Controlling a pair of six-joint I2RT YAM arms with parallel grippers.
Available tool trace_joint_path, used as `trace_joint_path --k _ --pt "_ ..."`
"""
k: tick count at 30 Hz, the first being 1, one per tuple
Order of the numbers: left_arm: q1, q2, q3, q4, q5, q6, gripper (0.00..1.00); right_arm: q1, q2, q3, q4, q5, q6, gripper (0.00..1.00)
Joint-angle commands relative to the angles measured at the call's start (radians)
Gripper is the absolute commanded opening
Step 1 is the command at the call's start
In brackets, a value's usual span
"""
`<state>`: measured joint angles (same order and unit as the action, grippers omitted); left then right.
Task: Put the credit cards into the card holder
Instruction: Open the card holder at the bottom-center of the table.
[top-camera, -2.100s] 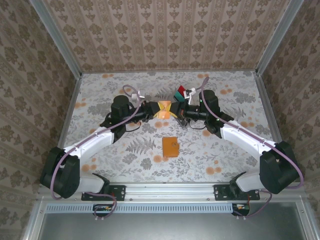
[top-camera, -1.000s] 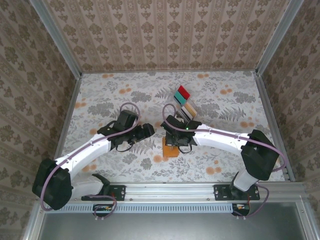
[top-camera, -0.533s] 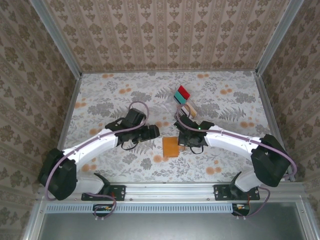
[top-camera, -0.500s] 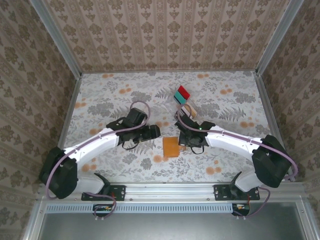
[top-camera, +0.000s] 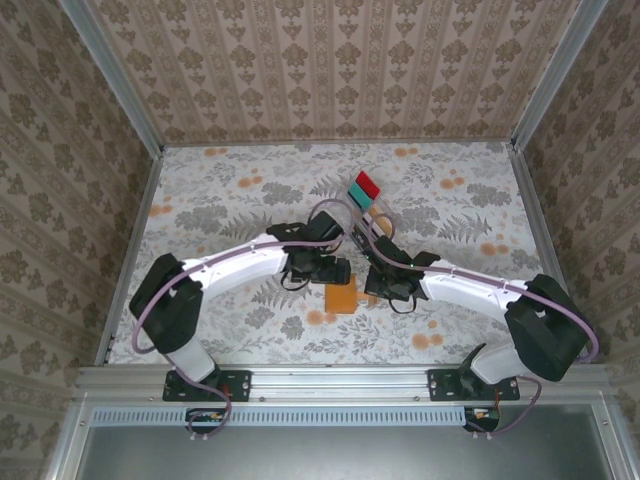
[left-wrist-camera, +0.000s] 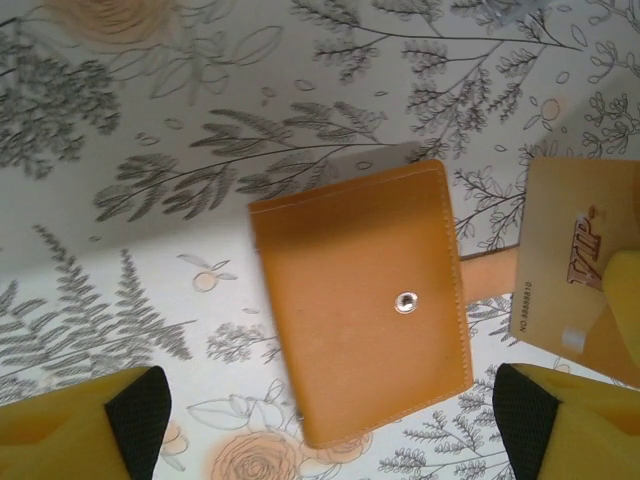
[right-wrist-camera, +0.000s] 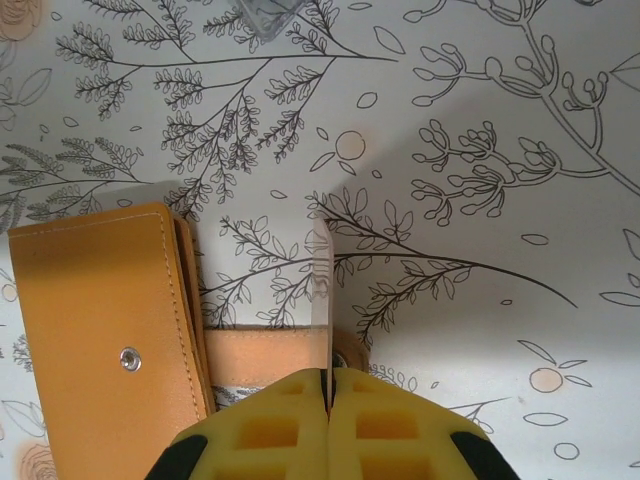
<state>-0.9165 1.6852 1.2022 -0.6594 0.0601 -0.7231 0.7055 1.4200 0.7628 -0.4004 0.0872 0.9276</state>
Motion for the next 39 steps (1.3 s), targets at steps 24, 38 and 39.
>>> trace_joint_path --k 24,38,39 --pt "-0.060 0.315 0.238 -0.245 -0.174 0.007 1.00 -0.028 -0.023 -0.162 0.091 -0.021 0.037 0.04" --pt "-0.075 0.179 0.226 -0.265 -0.240 0.036 0.95 -0.035 -0.021 -0.154 0.053 0.009 0.033 0.04" --pt "-0.075 0.176 0.220 -0.261 -0.242 0.043 0.92 -0.037 -0.021 -0.154 0.053 0.010 0.033 0.04"
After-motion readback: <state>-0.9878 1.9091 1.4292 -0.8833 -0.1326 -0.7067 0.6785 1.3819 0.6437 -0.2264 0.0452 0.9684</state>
